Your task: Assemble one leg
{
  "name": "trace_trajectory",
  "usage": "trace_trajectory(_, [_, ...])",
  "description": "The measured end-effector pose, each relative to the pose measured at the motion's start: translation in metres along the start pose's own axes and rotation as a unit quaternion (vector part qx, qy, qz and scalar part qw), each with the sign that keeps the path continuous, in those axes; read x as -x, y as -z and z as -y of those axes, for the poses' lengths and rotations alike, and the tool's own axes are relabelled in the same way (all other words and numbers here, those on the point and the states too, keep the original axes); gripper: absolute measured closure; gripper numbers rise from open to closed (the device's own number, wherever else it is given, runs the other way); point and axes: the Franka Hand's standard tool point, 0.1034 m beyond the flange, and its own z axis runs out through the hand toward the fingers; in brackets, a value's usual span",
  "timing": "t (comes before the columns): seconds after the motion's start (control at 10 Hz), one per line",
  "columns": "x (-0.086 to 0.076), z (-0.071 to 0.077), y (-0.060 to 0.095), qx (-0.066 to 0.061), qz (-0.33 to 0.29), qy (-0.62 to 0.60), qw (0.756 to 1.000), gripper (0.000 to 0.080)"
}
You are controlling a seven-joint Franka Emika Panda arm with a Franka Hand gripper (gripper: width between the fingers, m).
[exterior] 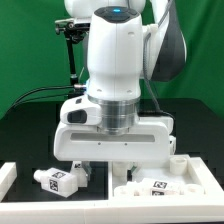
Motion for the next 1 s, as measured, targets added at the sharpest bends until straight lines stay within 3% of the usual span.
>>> trace_trajectory(0.1, [0.004,0.008,0.013,-0.005,-0.005,0.006,1.000,0.0165])
trace_trajectory(0.4, [0.031,0.010,0.039,-0.017,0.009,-0.014,1.000,0.0151])
trace_trajectory(0.8, [0.035,0.012,0.038,-0.019,0.013,-0.037,0.999,0.0150])
trace_trajectory(0.9, [0.048,0.032,0.036,-0.020,0.013,-0.066,0.998,0.0150])
trace_trajectory(1.0, [0.065,0.061,0.035,-0.022,0.013,-0.075,0.997,0.0150])
